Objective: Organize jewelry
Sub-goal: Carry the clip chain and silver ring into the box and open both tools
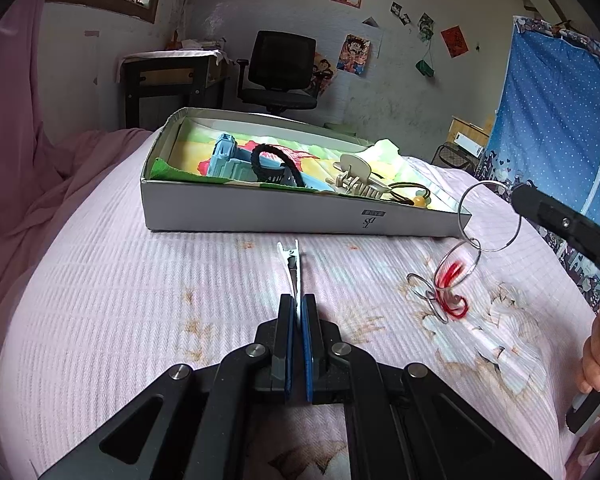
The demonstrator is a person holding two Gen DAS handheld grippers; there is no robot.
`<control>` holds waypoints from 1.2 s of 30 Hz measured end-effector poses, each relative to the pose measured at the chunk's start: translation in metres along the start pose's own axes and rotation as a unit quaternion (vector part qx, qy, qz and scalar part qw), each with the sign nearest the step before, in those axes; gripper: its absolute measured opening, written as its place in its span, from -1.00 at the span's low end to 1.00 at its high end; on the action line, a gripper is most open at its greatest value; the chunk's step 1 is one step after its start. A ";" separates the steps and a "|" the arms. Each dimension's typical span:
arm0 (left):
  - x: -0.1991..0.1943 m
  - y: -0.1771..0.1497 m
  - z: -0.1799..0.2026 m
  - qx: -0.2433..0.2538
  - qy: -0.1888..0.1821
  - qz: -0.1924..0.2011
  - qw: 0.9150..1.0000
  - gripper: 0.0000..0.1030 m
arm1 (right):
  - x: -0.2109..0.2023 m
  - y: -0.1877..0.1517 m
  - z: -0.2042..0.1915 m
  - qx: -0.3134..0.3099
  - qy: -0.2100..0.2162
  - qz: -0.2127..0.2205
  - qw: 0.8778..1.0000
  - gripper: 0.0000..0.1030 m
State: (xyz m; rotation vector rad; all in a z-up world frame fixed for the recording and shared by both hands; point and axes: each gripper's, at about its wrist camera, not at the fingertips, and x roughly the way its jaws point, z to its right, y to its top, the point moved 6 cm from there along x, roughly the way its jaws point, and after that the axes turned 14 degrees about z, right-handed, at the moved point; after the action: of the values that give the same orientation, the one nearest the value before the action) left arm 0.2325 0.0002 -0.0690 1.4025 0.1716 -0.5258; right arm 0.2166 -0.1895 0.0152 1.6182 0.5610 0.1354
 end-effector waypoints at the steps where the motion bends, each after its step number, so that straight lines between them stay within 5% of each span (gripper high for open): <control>1: 0.000 0.000 0.000 0.000 0.000 0.000 1.000 -0.91 | -0.001 0.001 -0.001 0.000 0.001 0.002 1.000 -0.96; 14: -0.024 0.022 0.011 0.004 -0.012 0.060 0.998 -0.92 | 0.001 0.008 -0.004 -0.006 0.000 0.019 1.000 -0.96; 21: -0.030 0.063 0.017 -0.030 -0.028 0.110 0.993 -0.92 | 0.008 0.031 -0.001 -0.014 -0.013 0.055 0.998 -0.96; 29: 0.012 0.110 0.030 -0.006 -0.028 0.109 0.994 -0.92 | 0.031 0.058 0.019 -0.001 -0.036 0.100 0.994 -0.96; 36: 0.054 0.108 0.030 -0.009 -0.015 0.072 0.997 -0.92 | 0.068 0.044 0.046 0.017 -0.072 0.077 0.994 -0.96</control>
State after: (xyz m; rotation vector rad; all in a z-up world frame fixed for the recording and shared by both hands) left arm 0.3226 -0.0343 0.0097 1.3766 0.0503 -0.4261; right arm 0.3068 -0.2028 0.0346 1.6891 0.3289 0.1237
